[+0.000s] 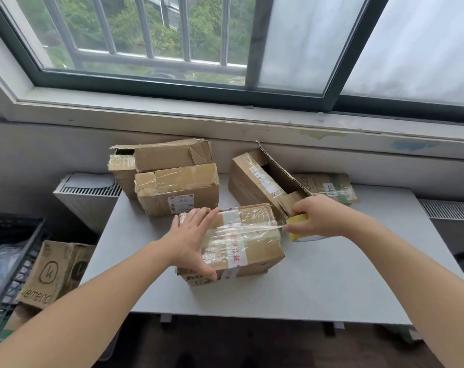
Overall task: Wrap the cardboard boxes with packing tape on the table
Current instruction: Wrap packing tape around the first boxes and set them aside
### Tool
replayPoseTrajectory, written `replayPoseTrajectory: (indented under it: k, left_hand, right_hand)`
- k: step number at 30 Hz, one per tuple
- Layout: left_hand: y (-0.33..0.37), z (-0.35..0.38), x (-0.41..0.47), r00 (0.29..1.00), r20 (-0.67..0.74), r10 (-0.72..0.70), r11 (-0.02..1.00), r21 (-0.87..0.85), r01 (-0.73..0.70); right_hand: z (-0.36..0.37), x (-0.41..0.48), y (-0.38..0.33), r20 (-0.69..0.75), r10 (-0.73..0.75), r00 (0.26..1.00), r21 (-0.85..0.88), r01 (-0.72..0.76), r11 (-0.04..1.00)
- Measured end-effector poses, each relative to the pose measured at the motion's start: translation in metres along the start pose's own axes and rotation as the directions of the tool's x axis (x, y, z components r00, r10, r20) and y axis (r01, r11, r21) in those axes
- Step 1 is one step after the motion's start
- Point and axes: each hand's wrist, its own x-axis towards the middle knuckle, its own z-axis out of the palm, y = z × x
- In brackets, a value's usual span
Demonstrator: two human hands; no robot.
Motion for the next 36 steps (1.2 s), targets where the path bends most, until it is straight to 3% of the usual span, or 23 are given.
replayPoseTrajectory:
  k: [6,16,24,32,36]
  left_hand:
    - [-0.006,0.000,-0.005,0.999,0.008,0.042,0.998,-0.055,-0.042]
    - [-0.021,-0.002,-0.005,0.991,0.064,0.114,0.993,-0.049,-0.111]
    - [-0.025,0.002,-0.001,0.992,0.054,0.117,0.993,-0.036,-0.115]
    - [-0.026,0.003,-0.001,0.991,0.041,0.130,0.988,-0.091,-0.126]
    - [-0.035,0.015,0.002,0.992,-0.105,0.063,0.971,-0.221,-0.086]
  right_hand:
    - [0.023,0.014,0.013,0.054,0.044,0.998,0.073,-0.048,0.996]
    - [0.058,0.024,0.018,0.128,0.064,0.990,0.030,-0.069,0.997]
    - [0.060,0.025,0.025,0.069,0.056,0.996,0.043,-0.059,0.997]
    - [0.076,0.035,0.028,0.129,0.053,0.990,0.068,-0.062,0.996]
    - [0.077,0.037,0.031,0.164,0.019,0.986,0.121,-0.039,0.992]
